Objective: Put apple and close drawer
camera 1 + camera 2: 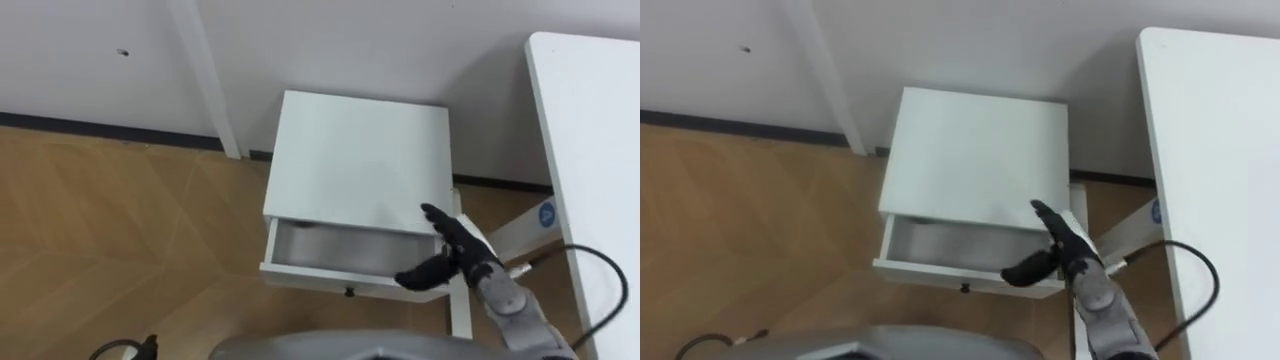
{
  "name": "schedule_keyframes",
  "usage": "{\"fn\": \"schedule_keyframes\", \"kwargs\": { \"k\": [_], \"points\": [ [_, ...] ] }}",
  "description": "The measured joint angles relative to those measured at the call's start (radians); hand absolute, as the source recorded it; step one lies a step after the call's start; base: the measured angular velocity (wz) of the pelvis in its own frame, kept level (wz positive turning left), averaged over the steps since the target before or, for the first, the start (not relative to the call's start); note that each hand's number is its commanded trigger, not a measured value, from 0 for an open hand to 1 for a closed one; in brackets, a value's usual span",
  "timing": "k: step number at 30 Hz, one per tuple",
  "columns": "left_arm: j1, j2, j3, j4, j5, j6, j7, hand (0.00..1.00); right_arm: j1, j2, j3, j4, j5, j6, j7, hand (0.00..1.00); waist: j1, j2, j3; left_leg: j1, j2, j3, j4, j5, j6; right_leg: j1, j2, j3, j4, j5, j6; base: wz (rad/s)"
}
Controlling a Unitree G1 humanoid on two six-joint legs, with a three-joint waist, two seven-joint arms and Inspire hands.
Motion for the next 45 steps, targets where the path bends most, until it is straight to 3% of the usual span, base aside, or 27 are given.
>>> {"fn": "schedule_keyframes", "kwargs": {
  "k": [4,5,7,8,9,10,12,13,15,17,20,23,24,25,26,27,28,29,30,31,36,37,39,40,42,43,45],
  "points": [
    [-0.025,-0.010,0.037,0.013,0.003,-0.002,-0.002,0.00,0.010,-0.012,-0.086,0.133,0.045,-0.001,-0.041,0.00,-0.016,0.017,0.0001,-0.021,-0.018,0.013,0.042,-0.023,0.035,-0.037,-0.031,0.002,0.106,-0.034,0.023,0.04],
    [-0.038,-0.011,0.044,0.036,0.003,-0.007,-0.003,0.00,0.014,-0.030,-0.100,0.193,0.048,-0.004,-0.058,0.00,-0.021,0.021,0.0012,-0.021,-0.025,0.026,0.049,-0.033,0.052,-0.077,-0.047,0.006,0.197,-0.044,0.037,0.15],
    [-0.065,-0.007,0.046,0.076,0.004,-0.010,-0.011,0.00,0.001,-0.060,-0.107,0.271,0.033,0.003,-0.083,0.00,-0.028,0.037,-0.0012,-0.019,-0.048,0.043,0.045,-0.039,0.061,-0.181,-0.090,0.015,0.412,-0.041,0.042,0.21],
    [-0.074,-0.001,0.046,0.085,0.003,-0.006,-0.016,0.00,0.011,-0.065,-0.129,0.303,0.027,0.010,-0.090,0.00,-0.034,0.031,0.0010,-0.014,-0.079,0.047,0.053,-0.047,0.078,-0.256,-0.129,0.019,0.562,-0.019,0.075,0.11],
    [-0.077,0.000,0.046,0.084,0.002,-0.004,-0.020,0.00,0.022,-0.074,-0.137,0.352,0.029,0.012,-0.101,0.00,-0.032,0.036,0.0002,-0.012,-0.098,0.053,0.075,-0.061,0.102,-0.319,-0.166,0.018,0.684,0.044,0.082,0.04],
    [-0.077,0.000,0.046,0.085,0.002,-0.004,-0.023,0.00,0.023,-0.078,-0.137,0.377,0.029,0.015,-0.101,0.00,-0.029,0.043,0.0015,-0.012,-0.099,0.056,0.091,-0.068,0.112,-0.352,-0.180,0.016,0.736,0.093,0.079,-0.08],
    [-0.071,0.010,0.044,0.089,0.002,-0.006,-0.025,0.00,0.032,-0.076,-0.139,0.437,0.057,0.032,-0.092,0.00,-0.036,0.080,0.0032,-0.045,-0.076,0.064,0.154,-0.097,0.158,-0.524,-0.220,0.017,0.937,0.372,0.067,-0.10],
    [-0.071,0.016,0.046,0.090,0.001,-0.006,-0.025,0.00,0.030,-0.071,-0.139,0.444,0.068,0.035,-0.087,0.00,-0.034,0.082,0.0046,-0.062,-0.072,0.070,0.176,-0.104,0.169,-0.581,-0.225,0.019,1.022,0.363,0.066,-0.24],
    [-0.079,0.025,0.055,0.092,-0.010,0.013,-0.024,0.00,0.029,-0.053,-0.136,0.466,0.110,0.032,-0.066,0.00,-0.037,0.087,0.0050,-0.122,-0.045,0.085,0.239,-0.119,0.194,-0.834,-0.206,-0.009,1.432,0.213,0.052,-0.34],
    [-0.105,0.024,0.053,0.103,-0.017,0.039,-0.025,0.00,0.029,-0.047,-0.121,0.500,0.146,0.031,-0.065,0.00,-0.050,0.102,0.0117,-0.150,-0.017,0.083,0.276,-0.128,0.209,-0.990,-0.188,-0.055,1.611,0.143,0.050,-0.05],
    [-0.116,0.019,0.035,0.125,-0.021,0.072,-0.022,0.00,0.056,-0.046,-0.066,0.535,0.228,0.033,-0.067,0.00,-0.072,0.112,0.0158,-0.154,0.012,0.072,0.347,-0.163,0.223,-1.162,-0.207,-0.087,1.719,0.073,0.052,0.09],
    [-0.100,0.014,0.033,0.131,-0.019,0.090,-0.015,0.00,0.067,-0.047,-0.042,0.543,0.349,0.040,-0.079,0.00,-0.097,0.128,0.0118,-0.150,0.032,0.051,0.399,-0.199,0.209,-1.232,-0.214,-0.082,1.727,0.068,0.050,0.12],
    [-0.096,0.011,0.033,0.138,-0.018,0.096,-0.014,0.00,0.064,-0.050,-0.041,0.544,0.390,0.043,-0.087,0.00,-0.110,0.142,0.0033,-0.147,0.031,0.049,0.397,-0.203,0.149,-1.236,-0.221,-0.081,1.719,0.069,0.048,0.05],
    [-0.090,0.006,0.036,0.145,-0.018,0.097,-0.013,0.00,0.061,-0.053,-0.041,0.546,0.411,0.048,-0.091,0.00,-0.116,0.141,0.0038,-0.138,0.024,0.051,0.378,-0.198,0.092,-1.228,-0.217,-0.083,1.710,0.070,0.044,-0.13],
    [-0.067,0.000,0.039,0.160,-0.016,0.096,-0.014,0.00,0.047,-0.052,-0.044,0.549,0.452,0.060,-0.100,0.00,-0.114,0.115,-0.0060,-0.109,0.009,0.051,0.377,-0.195,-0.029,-1.203,-0.231,-0.071,1.679,0.069,0.050,0.23],
    [-0.100,0.024,0.027,0.146,-0.019,0.094,-0.019,0.00,0.059,-0.034,-0.054,0.551,0.458,0.072,-0.104,0.00,-0.115,0.122,0.0064,-0.179,0.079,-0.065,0.586,-0.247,0.082,-1.209,-0.245,-0.032,1.701,0.062,0.064,0.45],
    [-0.109,0.040,0.023,0.132,-0.019,0.085,-0.020,0.00,0.064,-0.032,-0.056,0.552,0.453,0.088,-0.105,0.00,-0.112,0.141,0.0069,-0.201,0.129,-0.121,0.611,-0.310,0.063,-1.221,-0.242,-0.009,1.719,0.059,0.071,0.62],
    [-0.114,0.059,0.037,0.126,-0.018,0.065,-0.020,0.00,0.052,-0.029,-0.068,0.552,0.433,0.111,-0.108,0.00,-0.099,0.132,0.0169,-0.233,0.118,-0.107,0.684,-0.365,0.082,-1.216,-0.238,0.049,1.724,0.060,0.072,0.00],
    [-0.088,0.055,0.043,0.131,-0.018,0.064,-0.019,0.00,0.046,-0.040,-0.072,0.538,0.424,0.111,-0.112,0.00,-0.090,0.114,0.0188,-0.225,0.105,-0.084,0.691,-0.372,0.096,-1.154,-0.242,0.053,1.719,0.060,0.073,-0.21],
    [-0.082,0.051,0.045,0.133,-0.018,0.064,-0.019,0.00,0.048,-0.045,-0.075,0.530,0.424,0.108,-0.113,0.00,-0.094,0.113,0.0178,-0.222,0.094,-0.080,0.684,-0.372,0.096,-1.116,-0.248,0.051,1.713,0.061,0.074,-0.25],
    [-0.036,0.043,0.033,0.145,-0.050,0.059,-0.017,0.00,0.058,-0.051,-0.081,0.507,0.430,0.116,-0.106,0.00,-0.097,0.105,0.0136,-0.203,0.044,-0.022,0.594,-0.323,0.180,-0.812,-0.269,0.040,1.525,0.072,0.092,-0.18],
    [-0.033,0.043,0.033,0.144,-0.054,0.059,-0.016,0.00,0.060,-0.051,-0.082,0.507,0.432,0.116,-0.106,0.00,-0.099,0.104,0.0129,-0.200,0.040,-0.019,0.582,-0.319,0.184,-0.774,-0.273,0.035,1.480,0.072,0.092,-0.13],
    [-0.028,0.045,0.020,0.135,-0.056,0.059,-0.012,0.00,0.065,-0.049,-0.089,0.511,0.432,0.123,-0.106,0.00,-0.104,0.082,0.0090,-0.183,0.005,-0.006,0.525,-0.296,0.196,-0.624,-0.283,0.024,1.235,0.080,0.107,0.00],
    [-0.030,0.044,0.015,0.134,-0.057,0.058,-0.012,0.00,0.066,-0.049,-0.090,0.511,0.431,0.123,-0.106,0.00,-0.105,0.079,0.0090,-0.182,0.000,-0.005,0.515,-0.293,0.195,-0.585,-0.275,0.019,1.162,0.083,0.112,-0.03],
    [-0.030,0.039,0.017,0.122,-0.055,0.057,-0.009,0.00,0.068,-0.047,-0.091,0.518,0.420,0.122,-0.105,0.00,-0.103,0.062,0.0114,-0.146,-0.018,0.002,0.463,-0.284,0.181,-0.400,-0.229,-0.003,0.851,0.074,0.123,-0.06],
    [-0.031,0.037,0.017,0.119,-0.055,0.057,-0.008,0.00,0.070,-0.047,-0.091,0.519,0.423,0.122,-0.105,0.00,-0.102,0.057,0.0109,-0.132,-0.024,0.002,0.442,-0.279,0.177,-0.351,-0.216,-0.007,0.776,0.065,0.129,0.00],
    [-0.037,0.030,0.024,0.119,-0.055,0.044,0.016,0.00,0.074,-0.047,-0.101,0.519,0.416,0.122,-0.108,0.00,-0.078,0.040,0.0063,-0.078,-0.035,0.012,0.348,-0.245,0.159,-0.190,-0.153,-0.005,0.504,-0.011,0.127,-0.15]
  ]
}}
